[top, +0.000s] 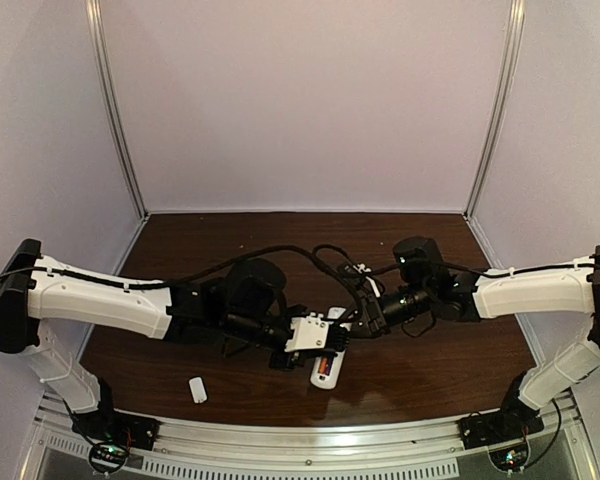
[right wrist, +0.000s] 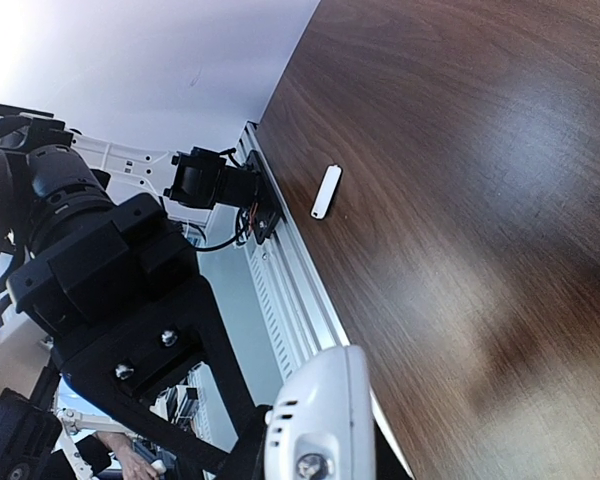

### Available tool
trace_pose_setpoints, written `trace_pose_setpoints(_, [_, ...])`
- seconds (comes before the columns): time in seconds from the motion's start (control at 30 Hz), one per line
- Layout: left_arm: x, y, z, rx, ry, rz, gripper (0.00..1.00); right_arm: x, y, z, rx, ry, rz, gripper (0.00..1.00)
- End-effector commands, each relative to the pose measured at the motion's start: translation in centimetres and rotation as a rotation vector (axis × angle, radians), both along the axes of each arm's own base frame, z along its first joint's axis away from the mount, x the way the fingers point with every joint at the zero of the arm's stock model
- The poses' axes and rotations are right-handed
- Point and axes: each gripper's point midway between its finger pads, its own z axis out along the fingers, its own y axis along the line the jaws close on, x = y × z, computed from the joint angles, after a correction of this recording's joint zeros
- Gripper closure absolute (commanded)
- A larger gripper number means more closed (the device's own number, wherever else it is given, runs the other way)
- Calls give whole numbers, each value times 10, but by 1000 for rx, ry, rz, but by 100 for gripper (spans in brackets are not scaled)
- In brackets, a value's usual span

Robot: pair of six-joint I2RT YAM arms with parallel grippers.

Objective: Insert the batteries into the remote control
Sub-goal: Load the battery into the battery compartment.

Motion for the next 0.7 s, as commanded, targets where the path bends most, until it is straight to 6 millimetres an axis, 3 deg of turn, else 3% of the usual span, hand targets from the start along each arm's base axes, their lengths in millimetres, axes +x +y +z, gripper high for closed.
trace_pose_setpoints(0.0, [-13, 10, -32, 111, 52, -32, 93, 3, 10, 48, 120, -97, 26, 100])
trace_pose_setpoints(0.37, [-15, 17, -57, 195, 20, -20, 95, -1, 9, 73, 187, -124, 36, 100])
trace_pose_setpoints(0.67, [-3, 25, -70, 244, -41, 25, 93, -7, 7, 87, 239, -116, 56, 100])
